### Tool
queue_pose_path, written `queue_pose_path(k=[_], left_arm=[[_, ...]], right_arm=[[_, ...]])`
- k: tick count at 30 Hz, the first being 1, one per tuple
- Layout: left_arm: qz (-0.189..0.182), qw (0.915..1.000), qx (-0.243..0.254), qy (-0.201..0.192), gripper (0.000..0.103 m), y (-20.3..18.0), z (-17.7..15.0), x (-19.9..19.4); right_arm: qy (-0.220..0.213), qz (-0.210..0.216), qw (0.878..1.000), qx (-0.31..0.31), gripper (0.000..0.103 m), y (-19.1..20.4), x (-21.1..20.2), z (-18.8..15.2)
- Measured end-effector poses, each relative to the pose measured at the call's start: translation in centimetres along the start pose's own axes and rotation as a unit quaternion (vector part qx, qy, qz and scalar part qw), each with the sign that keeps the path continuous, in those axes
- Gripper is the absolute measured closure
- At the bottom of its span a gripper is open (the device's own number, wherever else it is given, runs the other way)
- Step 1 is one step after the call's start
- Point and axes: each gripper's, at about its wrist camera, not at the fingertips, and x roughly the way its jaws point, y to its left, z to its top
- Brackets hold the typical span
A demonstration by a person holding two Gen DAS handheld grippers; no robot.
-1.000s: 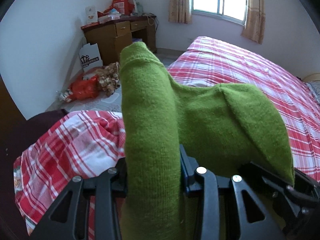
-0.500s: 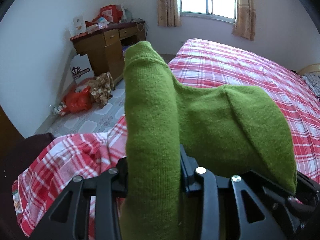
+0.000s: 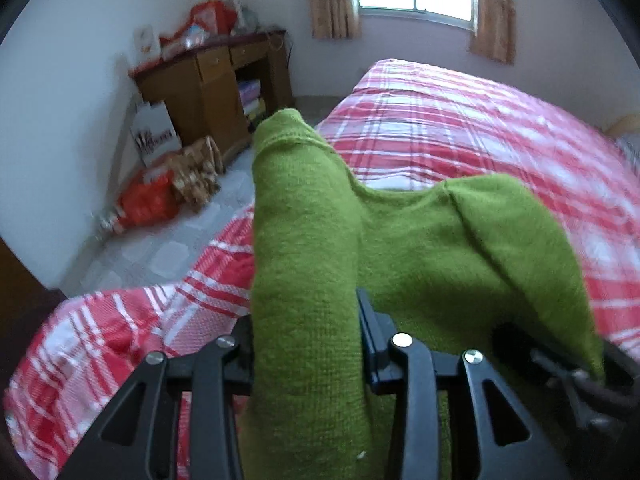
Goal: Fold small clothes
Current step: 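Lift the green sweater bundle with the right tool while the left tool holds it, then lower the sweater bundle onto the bed and open both tools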
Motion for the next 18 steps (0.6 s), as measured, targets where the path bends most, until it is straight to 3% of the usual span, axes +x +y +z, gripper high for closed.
queue_pose_path(k=[3, 8, 13, 16, 18], left_arm=[[-0.019, 0.9991, -0.028, 0.027, 0.055, 1.1, 0.3, 0.9], [-0.051, 0.9944, -0.076, 0.052, 0.038, 2.3, 0.1, 1.9], [-0.107, 0.9835, -0.13, 0.066, 0.029, 4.6, -0.5, 2.6], [-0.11, 0.9822, -0.139, 0.061, 0.028, 5.1, -0.5, 1.8], [-0.083, 0.9889, -0.116, 0.04, 0.028, 4.7, -0.2, 0.3]], right_arm=[[0.022, 0.0, 1.0, 0.01, 0.063, -1.4, 1.4, 0.0], [0.057, 0.052, 0.994, 0.075, 0.062, -4.5, 2.3, 0.4], [0.073, 0.069, 0.992, 0.076, 0.059, -5.1, 2.2, 0.5], [0.082, 0.084, 0.99, 0.074, 0.054, -5.5, 2.0, 1.0], [0.073, 0.073, 0.993, 0.057, 0.044, -5.4, 1.1, 2.1]])
